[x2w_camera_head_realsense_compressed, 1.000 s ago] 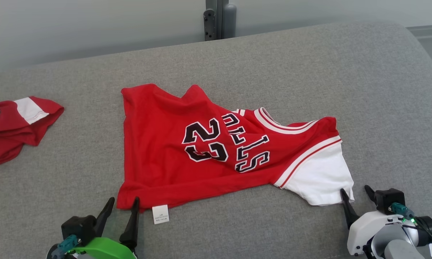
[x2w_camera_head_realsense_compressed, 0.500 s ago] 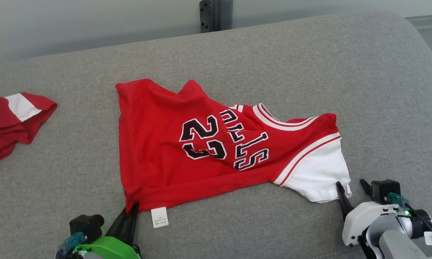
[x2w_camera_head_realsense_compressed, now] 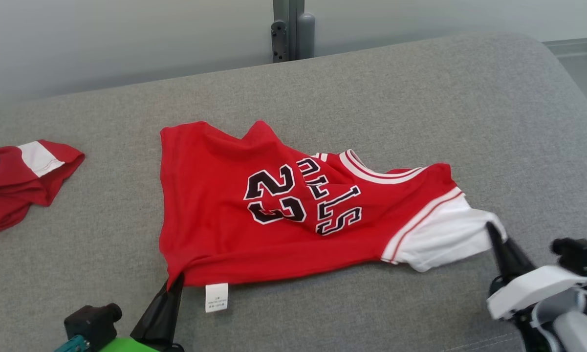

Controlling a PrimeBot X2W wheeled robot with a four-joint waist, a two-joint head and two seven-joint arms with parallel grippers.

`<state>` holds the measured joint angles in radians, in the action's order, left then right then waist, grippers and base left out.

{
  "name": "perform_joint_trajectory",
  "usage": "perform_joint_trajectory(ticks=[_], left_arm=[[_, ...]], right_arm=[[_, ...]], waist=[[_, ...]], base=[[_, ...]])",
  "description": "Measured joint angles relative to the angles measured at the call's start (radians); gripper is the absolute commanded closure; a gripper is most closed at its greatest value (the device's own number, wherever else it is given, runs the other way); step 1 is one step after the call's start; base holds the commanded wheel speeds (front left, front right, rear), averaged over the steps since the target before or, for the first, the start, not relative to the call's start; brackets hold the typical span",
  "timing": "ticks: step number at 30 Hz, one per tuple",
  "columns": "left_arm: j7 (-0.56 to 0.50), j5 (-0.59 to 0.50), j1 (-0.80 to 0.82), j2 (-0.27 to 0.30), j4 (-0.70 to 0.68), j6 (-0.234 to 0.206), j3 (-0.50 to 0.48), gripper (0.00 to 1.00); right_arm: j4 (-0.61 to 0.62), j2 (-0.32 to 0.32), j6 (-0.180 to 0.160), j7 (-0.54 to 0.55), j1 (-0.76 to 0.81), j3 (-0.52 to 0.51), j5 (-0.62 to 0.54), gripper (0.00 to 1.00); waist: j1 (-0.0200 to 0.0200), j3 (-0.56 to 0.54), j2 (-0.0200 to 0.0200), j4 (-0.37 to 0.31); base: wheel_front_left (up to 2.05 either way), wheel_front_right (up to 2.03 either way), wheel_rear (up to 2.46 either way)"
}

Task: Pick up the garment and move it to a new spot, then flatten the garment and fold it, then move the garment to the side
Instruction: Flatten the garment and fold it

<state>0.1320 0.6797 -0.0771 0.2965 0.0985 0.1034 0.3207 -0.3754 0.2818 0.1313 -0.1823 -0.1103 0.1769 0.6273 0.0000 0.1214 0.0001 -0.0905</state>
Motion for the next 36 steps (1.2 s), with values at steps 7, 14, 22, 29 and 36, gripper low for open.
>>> perform_joint_trajectory(ticks=[7,14,22,29,36], left_arm=[[-0.156,0.088,-0.137,0.07,-0.465,-0.069,-0.033,1.0],[-0.292,0.179,-0.138,0.083,-0.78,-0.132,-0.031,1.0],[-0.485,0.247,0.225,0.108,-0.855,-0.189,-0.078,1.0],[-0.65,0.188,0.856,0.142,-0.48,-0.188,-0.08,1.0],[-0.564,0.045,1.453,0.008,0.055,-0.205,-0.047,1.0]], right_arm=[[0.539,0.08,0.0,0.032,0.174,-0.242,0.239,1.0],[0.937,0.062,-0.001,0.131,0.232,-0.449,0.337,1.0],[0.979,0.123,-0.001,0.321,-0.034,-0.525,0.375,1.0],[0.639,0.149,-0.001,0.549,-0.602,-0.425,0.192,1.0],[0.269,0.057,-0.001,0.548,-1.24,-0.35,-0.1,1.0]], waist=[[0.0,-0.019,0.0,-0.013],[0.0,0.024,0.0,-0.021],[0.0,0.129,0.0,-0.019],[0.0001,0.265,0.0,0.003],[0.0004,0.428,0.0,0.038]], base=[[0.0,0.0,0.0],[0.0,0.0,0.0],[0.0,0.0,0.0],[0.0,0.0,0.0],[0.0,0.0,0.0]])
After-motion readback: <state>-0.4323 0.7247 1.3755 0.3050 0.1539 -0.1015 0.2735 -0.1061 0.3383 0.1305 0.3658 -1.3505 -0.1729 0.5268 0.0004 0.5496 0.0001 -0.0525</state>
